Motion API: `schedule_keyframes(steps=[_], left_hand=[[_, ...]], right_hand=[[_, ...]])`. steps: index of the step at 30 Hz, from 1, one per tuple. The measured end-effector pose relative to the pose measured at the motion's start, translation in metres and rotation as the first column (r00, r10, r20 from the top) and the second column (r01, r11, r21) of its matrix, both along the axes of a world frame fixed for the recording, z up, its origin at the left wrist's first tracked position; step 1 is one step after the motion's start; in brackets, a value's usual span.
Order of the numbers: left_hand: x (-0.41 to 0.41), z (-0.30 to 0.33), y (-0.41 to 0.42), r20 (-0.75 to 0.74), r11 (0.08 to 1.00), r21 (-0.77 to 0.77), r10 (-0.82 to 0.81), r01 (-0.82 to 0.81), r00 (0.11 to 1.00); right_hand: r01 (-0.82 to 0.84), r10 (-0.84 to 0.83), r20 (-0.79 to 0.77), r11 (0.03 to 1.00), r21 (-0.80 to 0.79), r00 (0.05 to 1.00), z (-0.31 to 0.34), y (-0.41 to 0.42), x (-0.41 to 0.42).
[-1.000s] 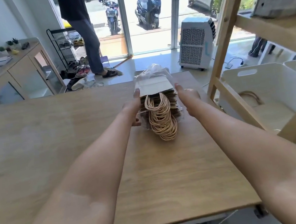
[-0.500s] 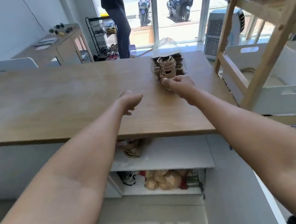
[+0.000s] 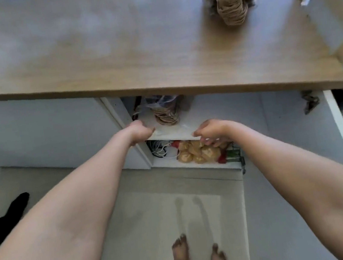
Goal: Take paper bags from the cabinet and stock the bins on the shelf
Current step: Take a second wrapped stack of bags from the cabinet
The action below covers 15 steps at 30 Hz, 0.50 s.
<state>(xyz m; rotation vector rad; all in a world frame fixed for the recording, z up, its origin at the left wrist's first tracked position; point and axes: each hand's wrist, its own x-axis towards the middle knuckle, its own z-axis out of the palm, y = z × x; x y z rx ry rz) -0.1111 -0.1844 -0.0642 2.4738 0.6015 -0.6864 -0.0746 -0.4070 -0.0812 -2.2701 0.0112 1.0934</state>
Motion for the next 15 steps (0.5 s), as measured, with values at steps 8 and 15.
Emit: schedule_keyframes(steps=[8,15], left_hand=[[0.045,-0.123,0.041,0.526,0.974,0.227,-0.139,0.019,0.839],[0.145,-0.166,0.06,0.682,0.981,0.045,0.107,-0.188,0.723]], right_hand=[[0.707,-0.679,-0.205,0.648,0.285,0.705,-0.135,0.046,0.036],[0.805,-0.765,-0.325,0.4,0.437,0.556,-0.187,0.066,0.098]])
